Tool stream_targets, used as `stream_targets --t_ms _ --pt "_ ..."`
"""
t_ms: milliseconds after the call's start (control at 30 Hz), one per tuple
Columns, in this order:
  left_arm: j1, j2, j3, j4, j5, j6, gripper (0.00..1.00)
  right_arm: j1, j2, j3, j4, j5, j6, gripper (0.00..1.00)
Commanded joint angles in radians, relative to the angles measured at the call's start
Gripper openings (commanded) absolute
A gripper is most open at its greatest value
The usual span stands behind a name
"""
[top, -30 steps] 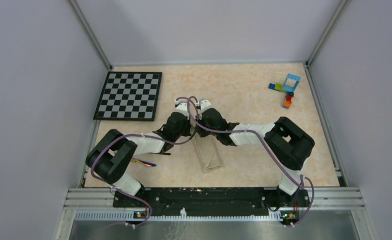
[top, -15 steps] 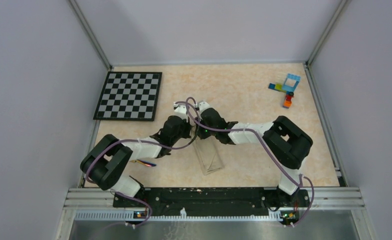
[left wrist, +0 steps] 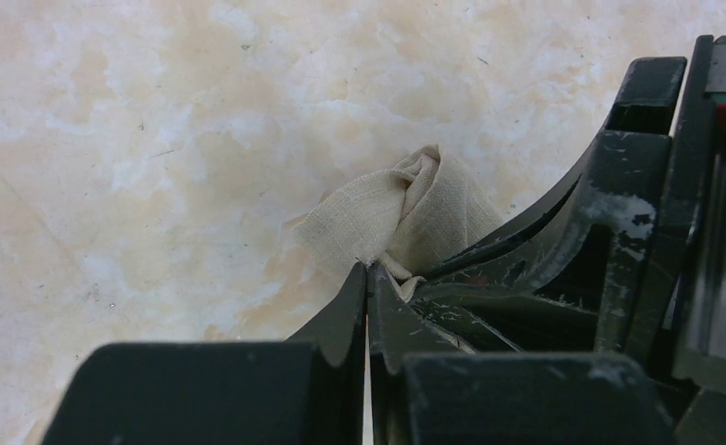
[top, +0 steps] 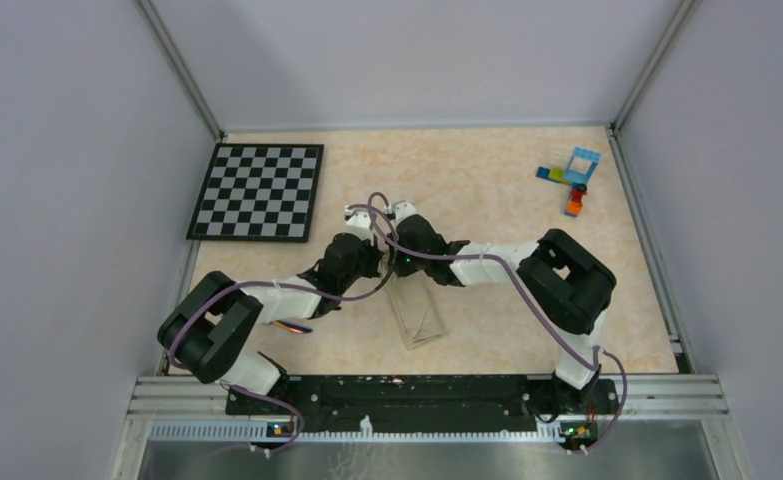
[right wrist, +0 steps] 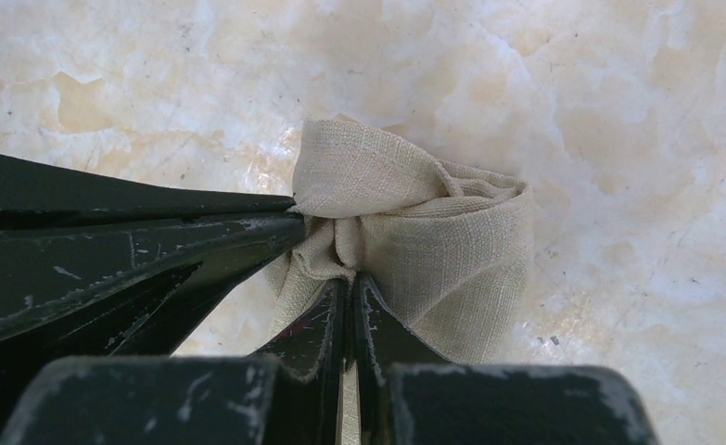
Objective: Fold the napkin into a case and place the utensils inside
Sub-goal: Grasp the top corner of the smaller rectangle folded napkin from the folded napkin.
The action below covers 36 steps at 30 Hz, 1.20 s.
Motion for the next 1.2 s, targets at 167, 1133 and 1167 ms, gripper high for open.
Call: stream_targets --t_ms 167,1133,1167 --pt "-0.004 -0.029 0.020 0.055 0.014 -0.025 0.00 -0.007 0.012 0.026 -0.023 0.053 0.005 0.00" --pt "-0.003 -0.014 -0.018 0.036 -0.003 -0.085 0.00 -0.021 0.041 0.168 0.040 -0.087 0.137 0.00" --pt "-0.004 -0.011 -0.019 0.036 -0.003 -0.090 0.00 -0.029 0.053 0.163 0.063 -0.123 0.160 0.00"
